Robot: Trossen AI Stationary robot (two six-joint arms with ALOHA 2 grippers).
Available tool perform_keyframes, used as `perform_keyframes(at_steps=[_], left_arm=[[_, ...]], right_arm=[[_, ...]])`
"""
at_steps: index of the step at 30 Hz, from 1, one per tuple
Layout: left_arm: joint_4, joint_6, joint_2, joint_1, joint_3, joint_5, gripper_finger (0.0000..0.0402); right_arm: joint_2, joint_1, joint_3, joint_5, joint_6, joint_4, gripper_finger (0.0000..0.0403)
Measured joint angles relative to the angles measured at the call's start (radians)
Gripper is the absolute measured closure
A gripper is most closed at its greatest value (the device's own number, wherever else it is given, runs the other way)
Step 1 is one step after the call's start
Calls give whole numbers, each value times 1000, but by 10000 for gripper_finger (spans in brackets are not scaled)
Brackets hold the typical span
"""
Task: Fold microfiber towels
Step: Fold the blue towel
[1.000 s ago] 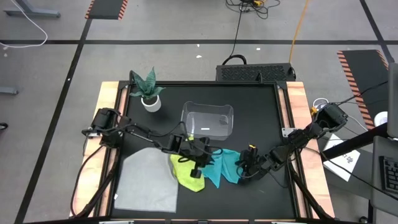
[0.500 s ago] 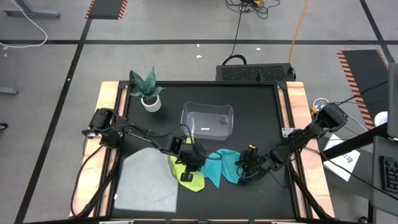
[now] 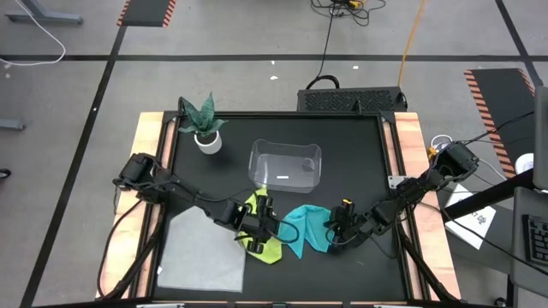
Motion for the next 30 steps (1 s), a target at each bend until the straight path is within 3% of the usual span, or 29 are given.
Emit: perform_keyframes(at_steps=[7,13,18,24,30], left_arm=[[37,-47,14,-1,-3,59,157],[103,-24,68,10,-5,36,184],[159,17,87,33,-6,52,245],[200,91,53,36,22,150,386],[200,159,45,69,106,221,393]], right_arm=[[0,0,0,0,0,0,403],[0,0,1,19,0,0,403],[0,0,1,18,6,-3,403],[0,0,1,18,2,-5,403],[0,0,1,18,-2,-4,403]])
